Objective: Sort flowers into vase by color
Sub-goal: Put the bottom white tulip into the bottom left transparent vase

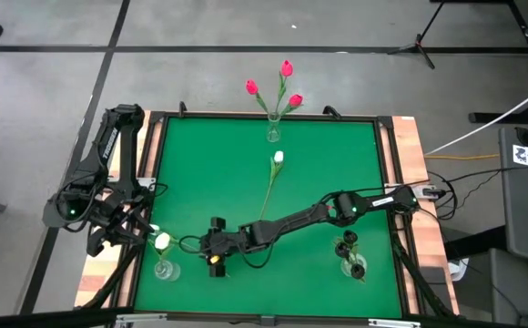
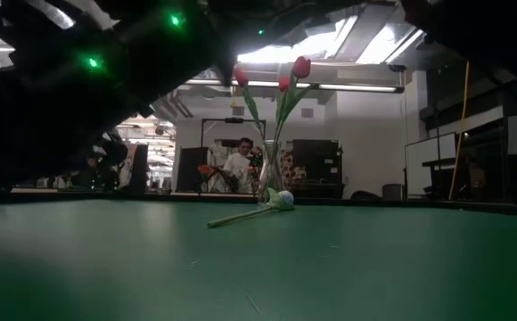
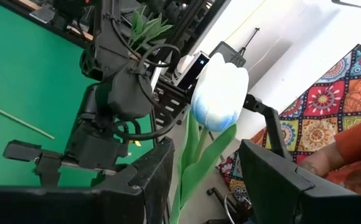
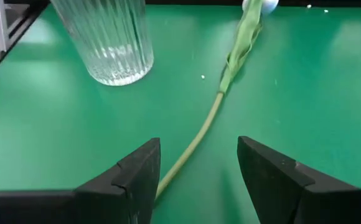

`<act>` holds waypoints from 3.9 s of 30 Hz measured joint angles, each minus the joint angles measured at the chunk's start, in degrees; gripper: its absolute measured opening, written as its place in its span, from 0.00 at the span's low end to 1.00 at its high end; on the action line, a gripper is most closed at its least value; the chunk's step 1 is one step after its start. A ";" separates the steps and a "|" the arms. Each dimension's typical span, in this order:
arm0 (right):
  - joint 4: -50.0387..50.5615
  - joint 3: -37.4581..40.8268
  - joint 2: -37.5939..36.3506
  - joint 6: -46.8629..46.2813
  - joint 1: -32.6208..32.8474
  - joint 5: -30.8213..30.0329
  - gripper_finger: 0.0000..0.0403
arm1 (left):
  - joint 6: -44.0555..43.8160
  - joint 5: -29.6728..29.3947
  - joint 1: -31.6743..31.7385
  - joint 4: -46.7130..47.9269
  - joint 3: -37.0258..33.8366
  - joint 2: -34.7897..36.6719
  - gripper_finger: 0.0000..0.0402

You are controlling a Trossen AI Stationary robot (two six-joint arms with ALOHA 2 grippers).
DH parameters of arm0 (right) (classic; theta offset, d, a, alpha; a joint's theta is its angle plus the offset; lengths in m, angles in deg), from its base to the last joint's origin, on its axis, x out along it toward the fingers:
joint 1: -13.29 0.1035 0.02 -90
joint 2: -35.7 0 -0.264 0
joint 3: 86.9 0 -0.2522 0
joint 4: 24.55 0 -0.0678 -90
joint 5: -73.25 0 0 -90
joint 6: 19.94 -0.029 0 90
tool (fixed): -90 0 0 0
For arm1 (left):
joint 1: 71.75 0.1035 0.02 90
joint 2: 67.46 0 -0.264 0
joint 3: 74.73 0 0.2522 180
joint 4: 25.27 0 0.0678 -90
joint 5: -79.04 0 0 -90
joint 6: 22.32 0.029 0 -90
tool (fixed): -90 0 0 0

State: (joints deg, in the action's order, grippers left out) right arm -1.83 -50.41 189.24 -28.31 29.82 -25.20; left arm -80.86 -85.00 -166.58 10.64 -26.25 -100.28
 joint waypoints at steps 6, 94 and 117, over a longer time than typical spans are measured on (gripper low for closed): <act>0.02 0.00 1.37 -0.43 0.11 0.48 0.53 | -0.04 0.02 0.00 -0.01 0.00 0.00 0.45; 17.00 0.02 -1.99 1.35 -6.99 6.16 0.02 | -1.74 -0.13 0.02 3.30 -0.04 -0.02 0.45; 16.56 0.11 -16.03 2.61 -17.40 2.40 0.01 | -5.99 -4.67 0.01 2.45 -0.04 0.00 0.45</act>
State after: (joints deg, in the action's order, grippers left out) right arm 14.73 -50.31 173.21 -25.69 12.42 -22.80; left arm -86.85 -89.67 -166.56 13.09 -26.30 -100.28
